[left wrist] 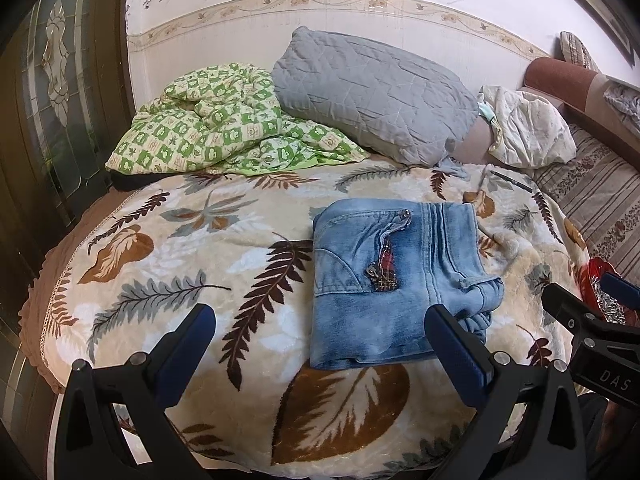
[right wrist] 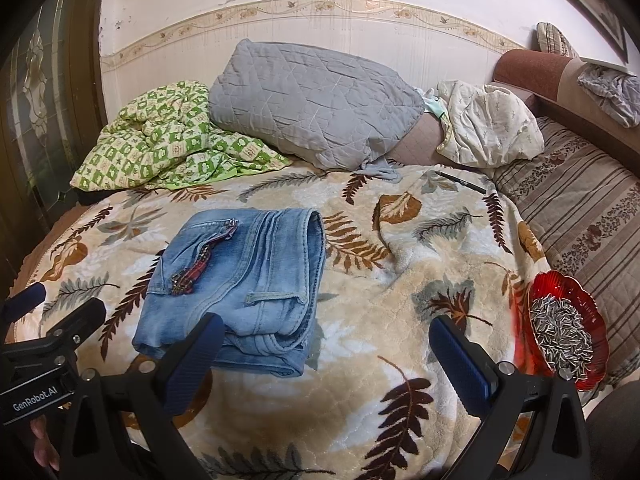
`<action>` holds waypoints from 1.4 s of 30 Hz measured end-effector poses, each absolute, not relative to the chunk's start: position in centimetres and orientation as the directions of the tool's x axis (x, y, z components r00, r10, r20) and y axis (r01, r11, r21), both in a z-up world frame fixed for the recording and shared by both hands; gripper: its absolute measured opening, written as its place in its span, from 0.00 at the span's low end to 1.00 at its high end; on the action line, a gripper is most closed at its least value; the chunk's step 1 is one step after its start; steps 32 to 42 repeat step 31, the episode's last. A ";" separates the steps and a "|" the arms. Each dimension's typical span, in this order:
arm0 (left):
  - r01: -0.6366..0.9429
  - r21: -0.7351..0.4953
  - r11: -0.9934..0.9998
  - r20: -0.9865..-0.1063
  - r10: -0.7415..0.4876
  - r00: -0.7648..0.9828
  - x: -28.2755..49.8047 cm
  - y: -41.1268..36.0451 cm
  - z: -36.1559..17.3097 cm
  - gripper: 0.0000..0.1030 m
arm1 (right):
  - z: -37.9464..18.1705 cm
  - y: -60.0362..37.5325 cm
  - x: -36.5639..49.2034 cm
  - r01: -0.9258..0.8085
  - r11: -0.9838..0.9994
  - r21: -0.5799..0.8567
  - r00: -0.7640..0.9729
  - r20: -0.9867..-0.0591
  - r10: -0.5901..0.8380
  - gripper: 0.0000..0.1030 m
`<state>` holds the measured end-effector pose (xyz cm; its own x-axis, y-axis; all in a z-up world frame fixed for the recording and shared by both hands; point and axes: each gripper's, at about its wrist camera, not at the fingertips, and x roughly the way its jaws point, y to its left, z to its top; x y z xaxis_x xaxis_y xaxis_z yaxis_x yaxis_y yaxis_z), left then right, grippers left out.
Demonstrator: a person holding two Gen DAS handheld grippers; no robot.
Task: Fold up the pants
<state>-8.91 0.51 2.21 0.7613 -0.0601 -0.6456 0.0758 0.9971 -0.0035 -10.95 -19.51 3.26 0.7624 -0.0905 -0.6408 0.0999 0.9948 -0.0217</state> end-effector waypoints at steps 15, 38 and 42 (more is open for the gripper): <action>0.079 0.000 0.997 -0.644 -0.060 0.762 -8.9 0.4 2.4 1.00 | 3.2 -19.5 -11.0 0.098 0.995 -0.021 0.762 -0.641 -0.088 1.00; 0.090 -0.025 0.996 -0.619 -0.086 0.781 -9.4 0.6 2.8 1.00 | 3.2 -19.9 -11.0 0.099 0.995 -0.019 0.762 -0.641 -0.088 1.00; 0.090 -0.025 0.996 -0.619 -0.086 0.781 -9.4 0.6 2.8 1.00 | 3.2 -19.9 -11.0 0.099 0.995 -0.019 0.762 -0.641 -0.088 1.00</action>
